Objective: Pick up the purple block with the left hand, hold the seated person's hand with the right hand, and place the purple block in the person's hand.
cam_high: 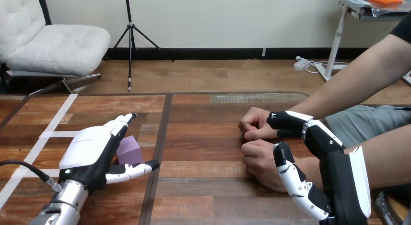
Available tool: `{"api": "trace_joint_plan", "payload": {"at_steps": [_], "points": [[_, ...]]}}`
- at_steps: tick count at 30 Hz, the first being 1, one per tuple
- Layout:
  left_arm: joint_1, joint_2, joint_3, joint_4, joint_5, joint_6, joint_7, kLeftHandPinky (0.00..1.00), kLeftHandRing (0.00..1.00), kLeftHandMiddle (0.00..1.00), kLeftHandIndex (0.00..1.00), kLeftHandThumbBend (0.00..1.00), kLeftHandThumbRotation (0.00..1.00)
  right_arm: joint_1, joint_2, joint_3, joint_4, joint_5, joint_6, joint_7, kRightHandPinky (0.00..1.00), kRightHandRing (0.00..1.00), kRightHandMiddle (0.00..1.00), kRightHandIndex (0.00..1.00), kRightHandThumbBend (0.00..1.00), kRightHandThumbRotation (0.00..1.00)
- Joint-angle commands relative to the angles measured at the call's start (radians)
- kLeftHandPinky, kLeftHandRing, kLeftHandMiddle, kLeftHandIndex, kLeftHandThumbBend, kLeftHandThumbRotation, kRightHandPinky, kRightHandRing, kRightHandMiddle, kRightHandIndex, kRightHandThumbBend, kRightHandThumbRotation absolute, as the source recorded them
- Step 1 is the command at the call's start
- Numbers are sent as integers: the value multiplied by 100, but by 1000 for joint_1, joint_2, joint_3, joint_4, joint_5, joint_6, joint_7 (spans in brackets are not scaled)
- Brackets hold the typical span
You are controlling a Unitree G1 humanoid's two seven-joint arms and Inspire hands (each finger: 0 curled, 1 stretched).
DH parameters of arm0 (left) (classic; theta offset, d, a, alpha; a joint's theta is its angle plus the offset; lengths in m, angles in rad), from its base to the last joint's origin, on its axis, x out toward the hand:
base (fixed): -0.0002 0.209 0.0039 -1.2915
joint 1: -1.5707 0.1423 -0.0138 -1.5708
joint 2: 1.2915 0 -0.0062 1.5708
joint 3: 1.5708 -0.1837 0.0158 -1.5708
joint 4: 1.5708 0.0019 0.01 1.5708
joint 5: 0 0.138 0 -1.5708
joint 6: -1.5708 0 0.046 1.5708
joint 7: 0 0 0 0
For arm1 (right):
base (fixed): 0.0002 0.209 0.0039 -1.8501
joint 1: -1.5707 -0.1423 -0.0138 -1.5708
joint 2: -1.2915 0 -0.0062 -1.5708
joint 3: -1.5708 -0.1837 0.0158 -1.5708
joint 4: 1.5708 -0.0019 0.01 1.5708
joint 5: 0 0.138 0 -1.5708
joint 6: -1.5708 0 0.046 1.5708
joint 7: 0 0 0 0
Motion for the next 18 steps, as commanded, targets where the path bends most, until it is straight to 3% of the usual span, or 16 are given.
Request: {"api": "trace_joint_plan", "payload": {"at_steps": [1, 18], "points": [[-85, -5, -12, 10, 1, -4, 31, 88, 92, 95, 95, 73, 72, -30, -7, -8, -55, 5, 6, 5, 64, 69, 69, 68, 33, 49], [-95, -14, -34, 43, -1, 1, 66, 89, 93, 95, 95, 73, 71, -25, -18, -1, -64, 17, 18, 14, 64, 69, 69, 68, 33, 50]]}}
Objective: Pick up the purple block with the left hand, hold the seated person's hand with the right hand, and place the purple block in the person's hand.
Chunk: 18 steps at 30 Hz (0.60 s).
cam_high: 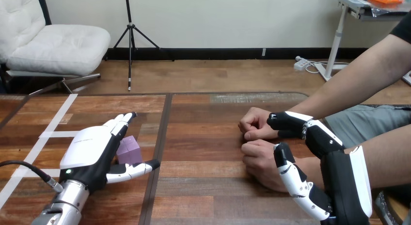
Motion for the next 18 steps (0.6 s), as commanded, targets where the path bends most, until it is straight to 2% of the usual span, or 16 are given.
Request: {"api": "trace_joint_plan", "payload": {"at_steps": [1, 18], "points": [[-78, -11, -10, 8, -3, 0, 26, 89, 92, 95, 95, 73, 71, -30, -4, -1, -49, 15, 1, 7, 64, 69, 69, 68, 33, 50], [-84, -17, -18, 30, 3, -5, 68, 85, 90, 92, 93, 69, 70, -28, -5, -7, -55, 7, 6, 8, 64, 69, 69, 68, 33, 49]]}}
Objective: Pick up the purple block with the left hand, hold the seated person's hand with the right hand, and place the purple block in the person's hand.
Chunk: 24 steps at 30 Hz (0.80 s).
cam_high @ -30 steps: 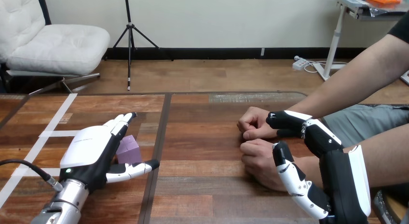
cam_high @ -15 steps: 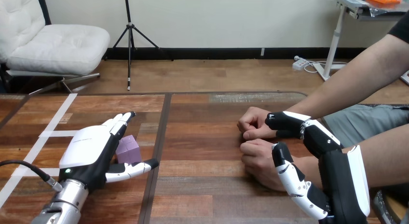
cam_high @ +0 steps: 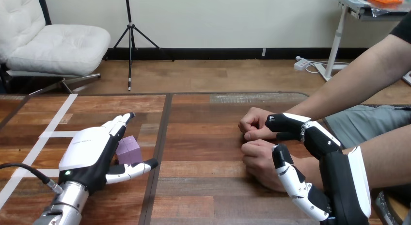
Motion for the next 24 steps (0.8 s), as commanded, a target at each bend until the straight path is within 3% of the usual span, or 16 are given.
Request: {"api": "trace_joint_plan", "payload": {"at_steps": [1, 10, 24], "points": [[-80, -10, -13, 6, 4, -5, 39, 84, 89, 92, 93, 69, 70, -30, -1, -8, -55, 5, 1, 0, 64, 69, 69, 68, 33, 49], [-85, -16, -19, 22, 1, 0, 64, 81, 87, 89, 91, 68, 68, -31, -2, -10, -52, 4, -3, -2, 64, 69, 69, 68, 33, 49], [-91, -33, -8, 39, -20, 20, 58, 74, 80, 84, 87, 64, 59, -26, -3, -8, -59, 13, 4, 3, 64, 69, 69, 68, 34, 49]]}}
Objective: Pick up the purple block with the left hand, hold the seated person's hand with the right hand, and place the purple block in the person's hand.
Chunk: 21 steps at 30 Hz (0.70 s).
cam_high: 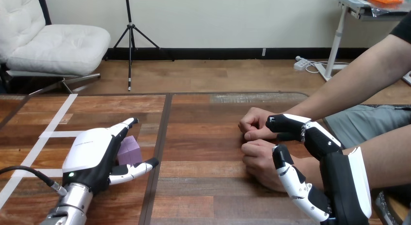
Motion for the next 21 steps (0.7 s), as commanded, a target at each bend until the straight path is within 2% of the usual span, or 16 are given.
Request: {"api": "trace_joint_plan", "payload": {"at_steps": [1, 21], "points": [[-79, -5, 6, 3, -19, 7, 19, 74, 79, 84, 87, 63, 58, -31, -4, -8, -56, 13, 2, 3, 64, 69, 69, 68, 34, 49], [-101, -8, -13, 29, -5, 34, 2, 77, 83, 86, 88, 64, 59, -27, -10, -14, -71, -6, 6, 0, 64, 68, 69, 68, 33, 49]]}}
